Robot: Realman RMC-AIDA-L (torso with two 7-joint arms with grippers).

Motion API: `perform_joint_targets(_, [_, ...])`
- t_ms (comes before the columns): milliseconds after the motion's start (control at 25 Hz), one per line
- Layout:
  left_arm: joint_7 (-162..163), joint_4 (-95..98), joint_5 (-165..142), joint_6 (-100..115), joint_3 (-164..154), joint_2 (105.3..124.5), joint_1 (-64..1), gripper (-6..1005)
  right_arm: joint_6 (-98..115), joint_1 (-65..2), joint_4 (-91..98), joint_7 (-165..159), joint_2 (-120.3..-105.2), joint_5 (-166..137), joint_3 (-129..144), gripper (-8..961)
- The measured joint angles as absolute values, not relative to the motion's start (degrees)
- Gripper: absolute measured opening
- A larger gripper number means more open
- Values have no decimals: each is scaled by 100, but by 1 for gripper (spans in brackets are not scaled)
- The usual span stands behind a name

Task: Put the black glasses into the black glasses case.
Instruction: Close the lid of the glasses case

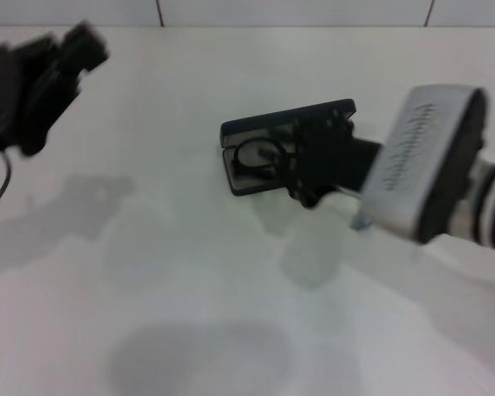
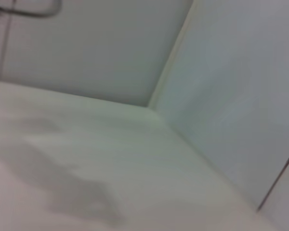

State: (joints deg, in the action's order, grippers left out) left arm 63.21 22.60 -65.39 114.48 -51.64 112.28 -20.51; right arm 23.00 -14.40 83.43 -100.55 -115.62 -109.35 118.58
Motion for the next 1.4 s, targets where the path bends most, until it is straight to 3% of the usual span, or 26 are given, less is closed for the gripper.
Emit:
perform_joint_targets(120, [6558,2302,-6677,10976,-5167,11161,-2555,87,2627,-1347,8405,-10054,-11560,-10785,11665,194])
perform_joint_targets(280, [6720,2400,-6870,10527,-5168,11138,-2874,91,4955,-1016,8054,-9542,-11547,-9363,10184,194])
perform_joint_targets(360, [7057,2641,-7471,9484,-5168,11120,-3460,92,5577,-868,7785,-9034,-11547,-8833,9852,194])
perform_joint_targets(520, [7568,2745,-8305,8671,-5175,11121,-3987,94,6661,-507,7128,-7820,-11530,-7498,9354,193])
perform_joint_targets(640, [7951,2777,-9054,7977,-5175,11260,-4393,95,7516,-415,6394,-7252,-11524,-6775,8874,193])
perform_joint_targets(1000, [8598,2843,-10724,6741,-5178,11727,-4943,228,8571,-475,4912,-6543,-11522,-5926,8285,192])
perform_joint_targets(1160, [8693,2765,-10846,6372,-5176,11813,-5020,321,8589,-569,4682,-6455,-11523,-5912,8281,192])
perform_joint_targets(1400, [8855,2650,-10894,6047,-5557,11859,-5081,323,8600,-740,4383,-6344,-11523,-5900,8276,196])
